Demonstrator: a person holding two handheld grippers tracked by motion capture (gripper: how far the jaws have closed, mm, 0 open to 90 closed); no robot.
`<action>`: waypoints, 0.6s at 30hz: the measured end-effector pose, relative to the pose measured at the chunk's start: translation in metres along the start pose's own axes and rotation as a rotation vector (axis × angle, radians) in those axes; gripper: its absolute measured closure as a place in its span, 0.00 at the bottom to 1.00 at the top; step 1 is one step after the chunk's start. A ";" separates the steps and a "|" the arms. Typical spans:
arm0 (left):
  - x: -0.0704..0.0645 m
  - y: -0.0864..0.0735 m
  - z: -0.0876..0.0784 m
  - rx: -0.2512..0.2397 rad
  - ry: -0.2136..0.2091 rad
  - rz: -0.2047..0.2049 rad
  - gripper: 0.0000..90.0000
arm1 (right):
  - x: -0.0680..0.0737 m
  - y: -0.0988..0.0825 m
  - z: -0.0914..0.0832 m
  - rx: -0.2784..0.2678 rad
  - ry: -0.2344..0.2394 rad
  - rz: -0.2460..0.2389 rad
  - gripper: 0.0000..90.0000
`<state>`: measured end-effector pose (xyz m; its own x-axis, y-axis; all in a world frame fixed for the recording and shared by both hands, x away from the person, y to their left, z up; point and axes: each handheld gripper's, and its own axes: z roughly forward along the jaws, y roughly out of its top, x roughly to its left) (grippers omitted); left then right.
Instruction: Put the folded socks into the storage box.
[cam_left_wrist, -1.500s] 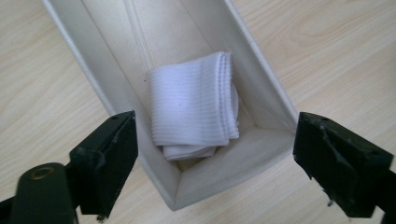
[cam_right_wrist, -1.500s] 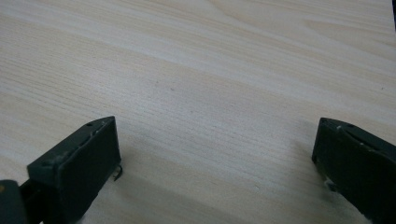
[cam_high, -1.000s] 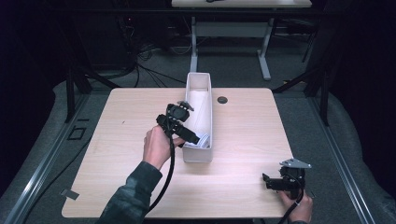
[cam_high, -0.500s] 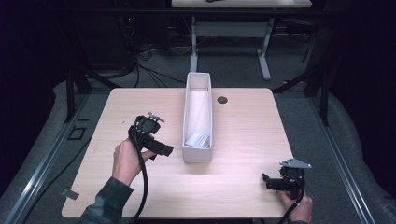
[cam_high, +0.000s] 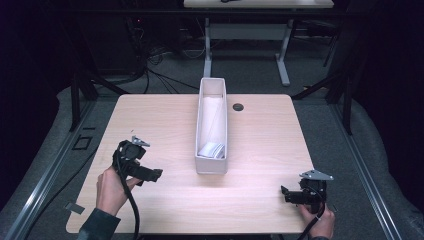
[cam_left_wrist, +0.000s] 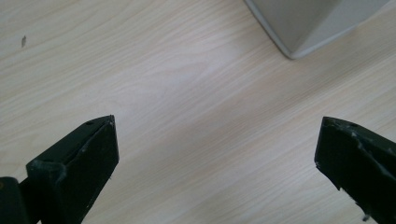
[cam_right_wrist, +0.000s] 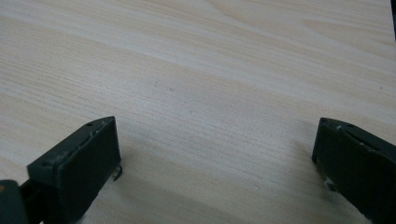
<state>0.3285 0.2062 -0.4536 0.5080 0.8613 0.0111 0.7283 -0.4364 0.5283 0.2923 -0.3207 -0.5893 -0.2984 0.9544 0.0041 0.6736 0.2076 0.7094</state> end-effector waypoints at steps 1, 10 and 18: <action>0.003 -0.004 0.001 0.001 0.002 -0.009 0.00 | 0.000 0.000 0.000 0.000 0.000 0.001 0.00; 0.029 -0.043 0.016 0.006 0.018 -0.055 0.00 | 0.000 0.000 0.000 0.000 0.000 0.001 0.00; 0.046 -0.073 0.039 0.026 0.020 -0.093 0.00 | 0.000 0.000 0.000 -0.001 -0.001 0.001 0.00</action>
<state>0.3169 0.2674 -0.5245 0.4290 0.9031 -0.0200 0.7836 -0.3611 0.5056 0.2924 -0.3206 -0.5893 -0.2966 0.9550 0.0039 0.6736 0.2063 0.7097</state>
